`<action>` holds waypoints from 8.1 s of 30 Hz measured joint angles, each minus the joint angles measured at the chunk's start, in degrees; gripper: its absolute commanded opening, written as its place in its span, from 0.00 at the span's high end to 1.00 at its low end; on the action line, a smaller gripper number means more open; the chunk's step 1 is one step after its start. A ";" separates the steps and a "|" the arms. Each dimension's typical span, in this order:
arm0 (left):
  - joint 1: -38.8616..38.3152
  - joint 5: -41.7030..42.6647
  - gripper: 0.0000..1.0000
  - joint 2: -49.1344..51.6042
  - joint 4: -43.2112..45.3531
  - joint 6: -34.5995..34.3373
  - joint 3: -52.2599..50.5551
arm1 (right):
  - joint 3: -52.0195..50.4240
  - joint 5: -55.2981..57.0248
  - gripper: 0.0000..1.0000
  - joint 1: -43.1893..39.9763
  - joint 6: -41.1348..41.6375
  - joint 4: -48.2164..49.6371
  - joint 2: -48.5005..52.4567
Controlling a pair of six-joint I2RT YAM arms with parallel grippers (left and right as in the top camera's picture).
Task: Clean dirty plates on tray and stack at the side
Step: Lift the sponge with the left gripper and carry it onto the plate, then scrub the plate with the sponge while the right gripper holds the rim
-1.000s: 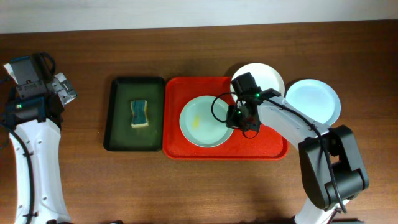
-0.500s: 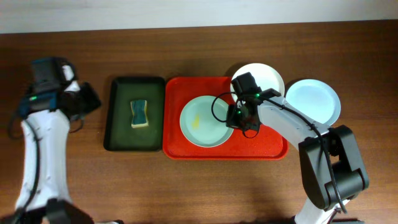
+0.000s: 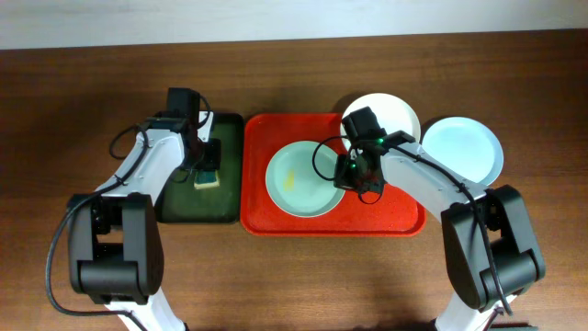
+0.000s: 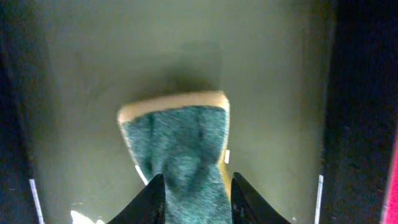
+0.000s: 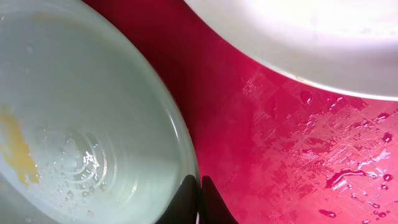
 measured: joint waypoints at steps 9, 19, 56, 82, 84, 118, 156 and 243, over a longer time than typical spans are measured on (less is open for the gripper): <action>0.00 -1.88 0.80 2.34 -0.61 -0.46 0.00 | 0.00 0.00 0.96 0.00 0.02 0.00 0.00; -0.02 -2.71 0.86 2.34 -0.24 -2.67 -1.79 | 0.00 0.00 0.96 0.00 0.02 -0.04 0.00; -0.07 0.79 1.00 -11.04 -0.28 -3.06 -0.44 | 0.00 -2.16 0.96 0.00 0.07 -2.84 0.00; -3.69 -7.67 1.00 -6.05 -8.66 -4.20 5.95 | 0.00 -6.80 0.96 0.00 1.40 -2.36 0.00; -6.64 -8.85 1.00 -6.08 -7.37 -4.37 8.09 | 0.00 -7.19 0.96 0.00 1.73 -2.38 0.00; -18.91 3.37 1.00 3.52 -8.72 -13.57 8.15 | 0.00 -6.47 0.81 2.43 4.33 0.74 0.00; -18.91 3.37 1.00 3.52 -8.72 -13.60 8.15 | 1.84 -7.15 0.96 2.86 3.19 -0.48 1.95; -22.27 -1.22 1.00 9.01 -6.82 -16.17 8.50 | 1.73 -4.81 0.96 2.91 3.02 0.02 1.95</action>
